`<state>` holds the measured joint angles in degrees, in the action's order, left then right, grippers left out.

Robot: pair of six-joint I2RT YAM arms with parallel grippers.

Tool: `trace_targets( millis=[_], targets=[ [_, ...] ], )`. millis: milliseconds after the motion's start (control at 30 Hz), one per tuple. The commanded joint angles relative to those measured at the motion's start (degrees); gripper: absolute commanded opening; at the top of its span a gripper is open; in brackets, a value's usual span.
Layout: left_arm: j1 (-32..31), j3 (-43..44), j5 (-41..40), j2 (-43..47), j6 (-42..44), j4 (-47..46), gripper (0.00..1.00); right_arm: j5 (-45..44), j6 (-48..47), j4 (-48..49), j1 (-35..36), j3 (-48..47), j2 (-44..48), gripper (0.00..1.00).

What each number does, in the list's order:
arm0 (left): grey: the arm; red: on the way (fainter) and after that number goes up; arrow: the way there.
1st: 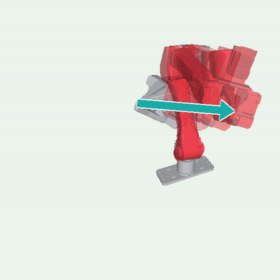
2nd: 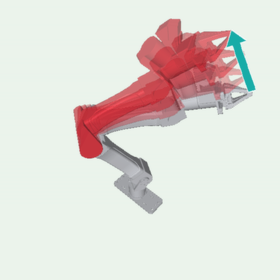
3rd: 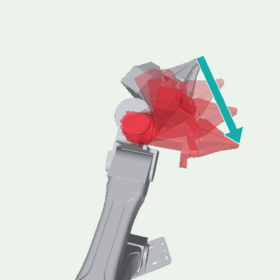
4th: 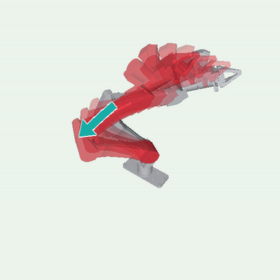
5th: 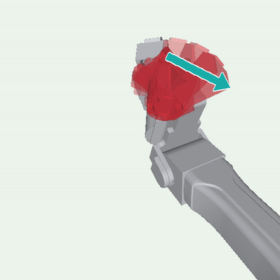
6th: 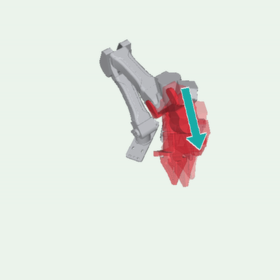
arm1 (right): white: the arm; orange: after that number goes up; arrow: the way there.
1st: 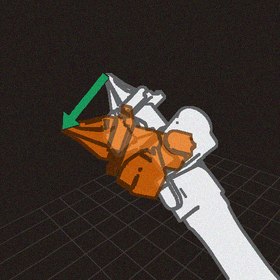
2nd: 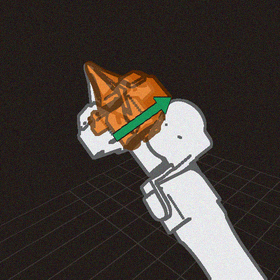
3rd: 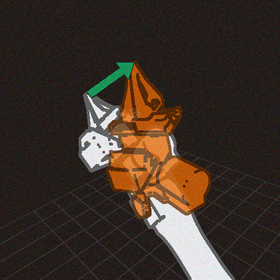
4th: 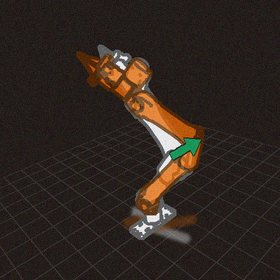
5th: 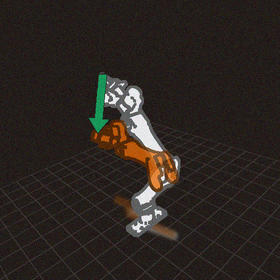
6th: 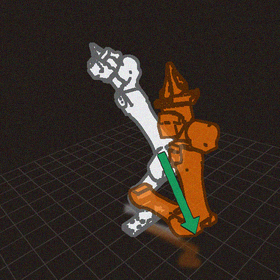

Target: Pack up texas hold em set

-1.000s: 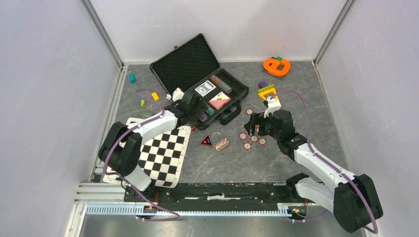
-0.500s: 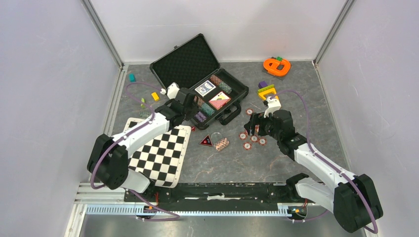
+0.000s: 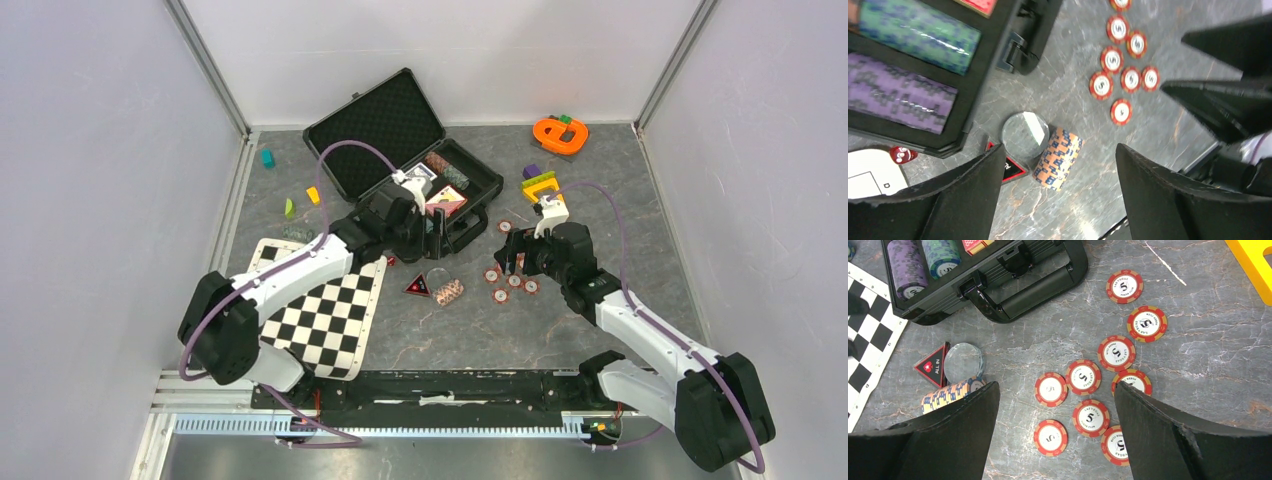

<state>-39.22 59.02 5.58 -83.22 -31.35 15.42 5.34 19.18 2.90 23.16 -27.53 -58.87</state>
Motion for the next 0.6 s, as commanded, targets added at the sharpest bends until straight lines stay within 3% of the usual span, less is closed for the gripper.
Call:
trace_targets(
  millis=[0,367,567],
  targets=[
    [-2.73,3.01,4.44,-1.65,14.26,4.39,0.86,-1.55,-0.75,1.06,0.25,-0.45,2.09,0.9],
    [-13.63,14.01,-2.47,-15.2,25.9,14.88,0.76,-4.35,-0.94,0.27,0.26,0.45,5.1,0.9],
    [-14.96,15.36,-3.6,-19.11,26.0,16.49,0.75,-7.69,-0.7,0.09,0.22,1.22,7.79,0.9]
  ],
)
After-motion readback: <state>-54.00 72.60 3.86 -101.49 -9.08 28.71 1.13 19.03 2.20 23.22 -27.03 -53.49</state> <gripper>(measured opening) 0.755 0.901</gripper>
